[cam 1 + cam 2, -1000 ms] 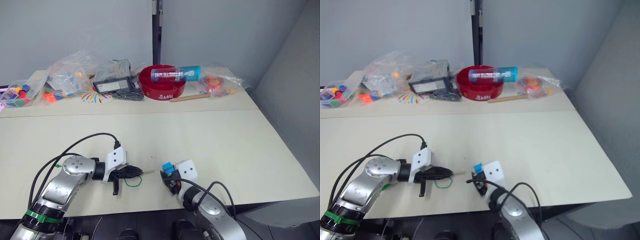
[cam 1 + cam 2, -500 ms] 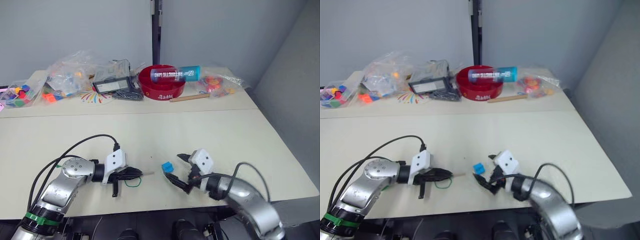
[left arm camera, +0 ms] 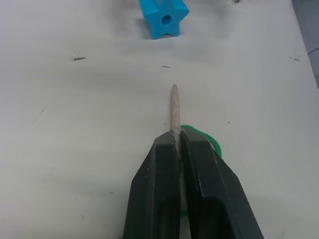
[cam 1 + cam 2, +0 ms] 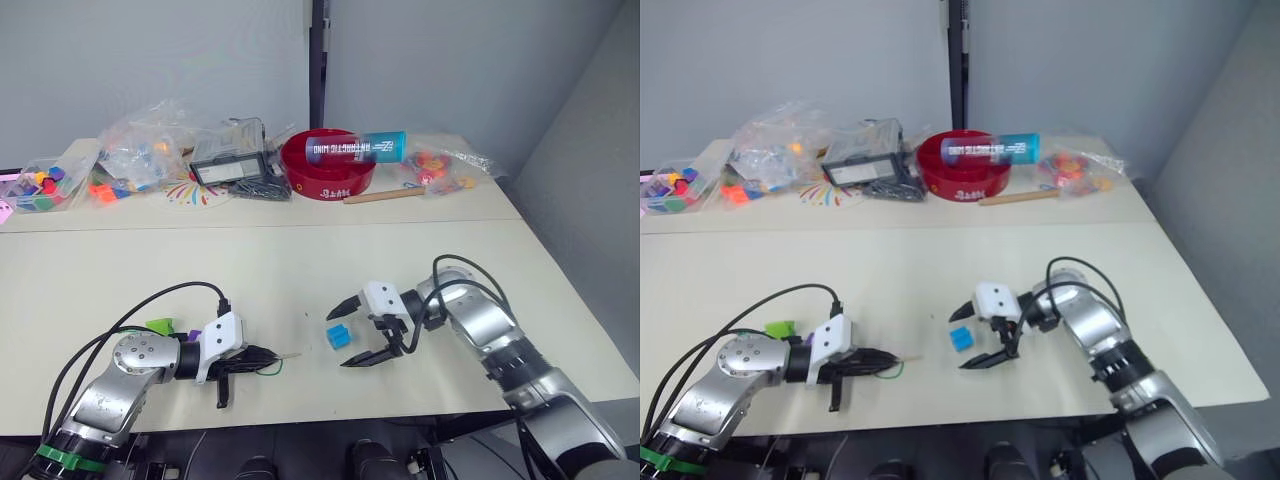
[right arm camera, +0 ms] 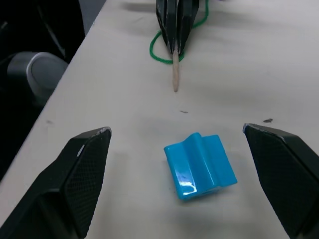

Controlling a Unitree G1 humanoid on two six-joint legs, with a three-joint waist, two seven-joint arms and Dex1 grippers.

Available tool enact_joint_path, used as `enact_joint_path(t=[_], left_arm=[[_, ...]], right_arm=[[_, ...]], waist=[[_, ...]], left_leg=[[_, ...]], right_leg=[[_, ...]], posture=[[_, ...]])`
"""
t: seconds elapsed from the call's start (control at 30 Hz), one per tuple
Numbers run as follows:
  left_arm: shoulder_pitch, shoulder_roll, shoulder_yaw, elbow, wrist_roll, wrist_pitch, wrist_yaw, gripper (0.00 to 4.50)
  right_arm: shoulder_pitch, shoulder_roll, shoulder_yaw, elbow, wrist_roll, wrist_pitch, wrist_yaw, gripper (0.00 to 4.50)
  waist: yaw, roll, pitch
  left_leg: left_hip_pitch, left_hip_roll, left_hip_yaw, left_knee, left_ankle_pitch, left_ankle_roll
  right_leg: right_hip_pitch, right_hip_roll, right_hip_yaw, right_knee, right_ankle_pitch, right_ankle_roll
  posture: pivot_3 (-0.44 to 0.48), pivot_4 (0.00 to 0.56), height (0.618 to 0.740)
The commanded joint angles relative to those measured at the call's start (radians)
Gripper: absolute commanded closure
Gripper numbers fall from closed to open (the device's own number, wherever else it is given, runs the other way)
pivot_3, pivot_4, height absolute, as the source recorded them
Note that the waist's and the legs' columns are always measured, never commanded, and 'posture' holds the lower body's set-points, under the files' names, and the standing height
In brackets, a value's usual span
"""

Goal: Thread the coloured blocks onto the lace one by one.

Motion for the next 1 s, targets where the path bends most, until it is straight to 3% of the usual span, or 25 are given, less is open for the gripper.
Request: enact_joint_path(t=[0.03, 0.17, 0.5, 1.0], left_arm=[[0.003, 0.012, 0.019, -0.053, -0.016, 0.010, 0.011, 4.50], [0.004, 0.013, 0.019, -0.068, -0.018, 0.022, 0.017, 4.50], [-0.011, 0.012, 0.006, -0.099, -0.019, 0.058, 0.024, 4.50], [-0.082, 0.011, -0.058, -0.105, 0.061, 0.101, 0.081, 4.50]], right_arm=[[-0.025, 0.020, -0.010, 0.078, -0.022, -0.086, 0.027, 0.02], [-0.032, 0.030, -0.023, 0.125, -0.028, -0.121, 0.046, 0.02], [-0.036, 0.052, -0.060, 0.154, -0.024, -0.114, 0.028, 3.17], [0.205, 0.021, -0.072, -0.249, -0.016, 0.245, -0.163, 3.17]], waist=[[0.001, 0.000, 0.000], [0.001, 0.000, 0.000], [-0.004, 0.000, 0.000], [-0.001, 0.001, 0.000]], left_leg=[[0.000, 0.000, 0.000, 0.000, 0.000, 0.000], [0.000, 0.000, 0.000, 0.000, 0.000, 0.000], [0.001, 0.000, 0.000, 0.000, 0.000, 0.000], [0.001, 0.000, -0.001, 0.000, 0.000, 0.000]], right_leg=[[0.000, 0.000, 0.000, 0.000, 0.000, 0.000], [0.000, 0.000, 0.000, 0.001, 0.000, 0.000], [0.000, 0.000, 0.000, 0.002, 0.000, 0.000], [0.000, 0.000, 0.000, 0.004, 0.000, 0.000]], posture=[[0.000, 0.150, 0.731], [0.000, 0.150, 0.731], [0.000, 0.150, 0.731], [0.000, 0.150, 0.731]])
